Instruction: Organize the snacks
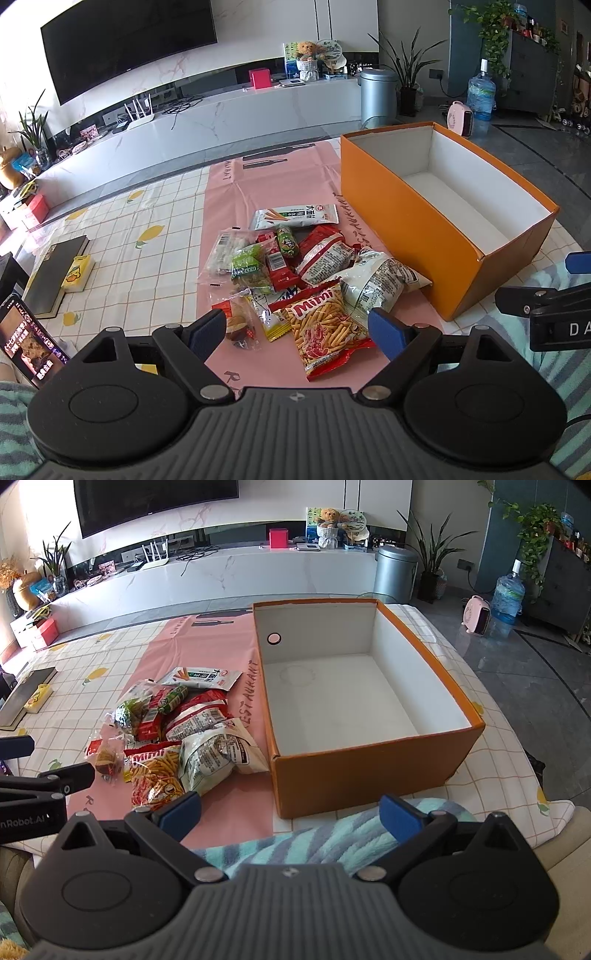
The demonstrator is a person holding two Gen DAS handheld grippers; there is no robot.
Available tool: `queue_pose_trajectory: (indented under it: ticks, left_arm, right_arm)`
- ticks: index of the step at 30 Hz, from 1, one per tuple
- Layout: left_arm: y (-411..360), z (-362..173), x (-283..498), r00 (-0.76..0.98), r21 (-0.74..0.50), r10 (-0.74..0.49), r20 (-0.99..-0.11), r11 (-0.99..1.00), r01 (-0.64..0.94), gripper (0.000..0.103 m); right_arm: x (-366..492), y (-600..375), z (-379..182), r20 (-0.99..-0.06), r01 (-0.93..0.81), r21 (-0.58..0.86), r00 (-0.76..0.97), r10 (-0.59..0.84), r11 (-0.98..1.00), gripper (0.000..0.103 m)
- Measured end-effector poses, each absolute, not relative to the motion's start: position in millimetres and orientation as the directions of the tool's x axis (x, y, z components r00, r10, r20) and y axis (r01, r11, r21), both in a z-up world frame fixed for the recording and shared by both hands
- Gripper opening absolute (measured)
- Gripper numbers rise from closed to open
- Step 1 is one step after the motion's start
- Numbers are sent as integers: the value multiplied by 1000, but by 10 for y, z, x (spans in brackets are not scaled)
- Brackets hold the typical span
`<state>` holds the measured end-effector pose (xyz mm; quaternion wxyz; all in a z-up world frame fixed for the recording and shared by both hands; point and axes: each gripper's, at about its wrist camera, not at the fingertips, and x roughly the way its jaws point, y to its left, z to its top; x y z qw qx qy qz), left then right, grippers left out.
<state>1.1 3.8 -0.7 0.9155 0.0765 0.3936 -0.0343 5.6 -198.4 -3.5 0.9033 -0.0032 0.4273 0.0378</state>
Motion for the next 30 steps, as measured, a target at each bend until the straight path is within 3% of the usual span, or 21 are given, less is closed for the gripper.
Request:
queue_pose_trajectory:
  ticks: [30]
  left_arm:
    - [35,7,18,686,107,-5,-727,987,121,101]
  right_arm:
    - [51,-2018,-20,-774,-59,22,631,55,998,99]
